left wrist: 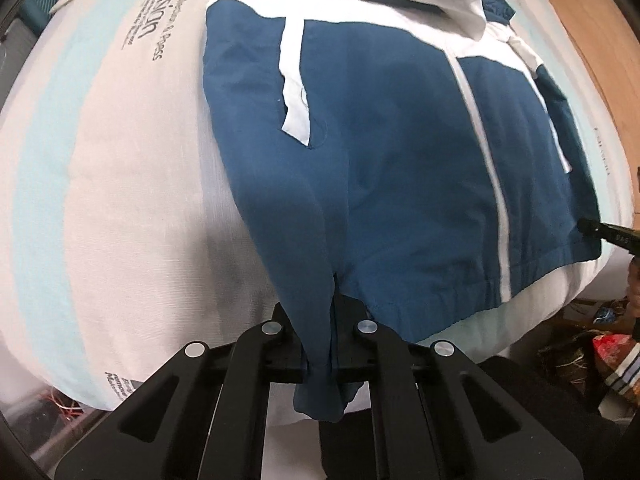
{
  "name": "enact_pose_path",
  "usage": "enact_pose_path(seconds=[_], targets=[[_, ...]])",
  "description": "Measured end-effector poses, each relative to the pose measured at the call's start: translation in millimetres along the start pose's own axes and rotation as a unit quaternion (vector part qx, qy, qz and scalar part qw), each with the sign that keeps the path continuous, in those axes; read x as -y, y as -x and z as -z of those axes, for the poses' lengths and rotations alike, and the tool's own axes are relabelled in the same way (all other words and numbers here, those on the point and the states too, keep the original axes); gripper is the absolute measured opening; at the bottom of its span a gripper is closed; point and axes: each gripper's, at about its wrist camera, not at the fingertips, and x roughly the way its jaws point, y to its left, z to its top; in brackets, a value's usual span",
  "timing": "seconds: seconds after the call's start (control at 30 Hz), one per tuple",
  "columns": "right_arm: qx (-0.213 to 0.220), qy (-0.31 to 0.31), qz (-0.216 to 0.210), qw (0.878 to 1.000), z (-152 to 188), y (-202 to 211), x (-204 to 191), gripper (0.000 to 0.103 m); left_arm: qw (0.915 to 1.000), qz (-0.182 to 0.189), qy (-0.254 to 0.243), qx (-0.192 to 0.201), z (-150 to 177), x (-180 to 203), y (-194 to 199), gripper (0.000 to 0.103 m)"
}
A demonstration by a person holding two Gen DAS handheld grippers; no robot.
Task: Fold large clothes
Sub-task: 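Grasp the blue hem with the right gripper while the left gripper grasps the hem beside it, then lift the hem with both grippers and fold it over toward the hood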
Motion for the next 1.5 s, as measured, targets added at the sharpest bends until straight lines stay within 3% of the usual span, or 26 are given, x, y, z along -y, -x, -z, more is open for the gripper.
enact_pose_path(seconds=[0.3, 0.63, 0.87, 1.1, 1.5], targets=[[-0.019, 0.043, -0.002, 0.999, -5.9, 1.6, -8.4, 0.004, 0.9996, -0.017, 0.000, -0.021, -9.9, 0.0, -0.9, 0.006], [-0.047, 0.048, -0.068, 0.995, -44.7, 47.3, 9.4, 0.004, 0.9982, -0.047, 0.017, -0.033, -48.8, 19.6, 52.3, 0.006], [-0.052, 0.057, -0.065, 0.995, -61.7, 59.6, 6.5, 0.003, 0.9978, -0.051, 0.016, -0.040, -70.8, 26.4, 65.0, 0.006], [-0.036, 0.064, -0.048, 0.996, -93.7, 97.6, -0.9, 0.003, 0.9977, -0.049, 0.029, -0.037, -92.1, 11.5, 65.9, 0.005], [-0.009, 0.040, -0.008, 0.999, -143.1, 120.5, -15.6, 0.003, 0.9994, 0.001, 0.031, -0.015, -137.5, -25.0, 67.8, 0.006]])
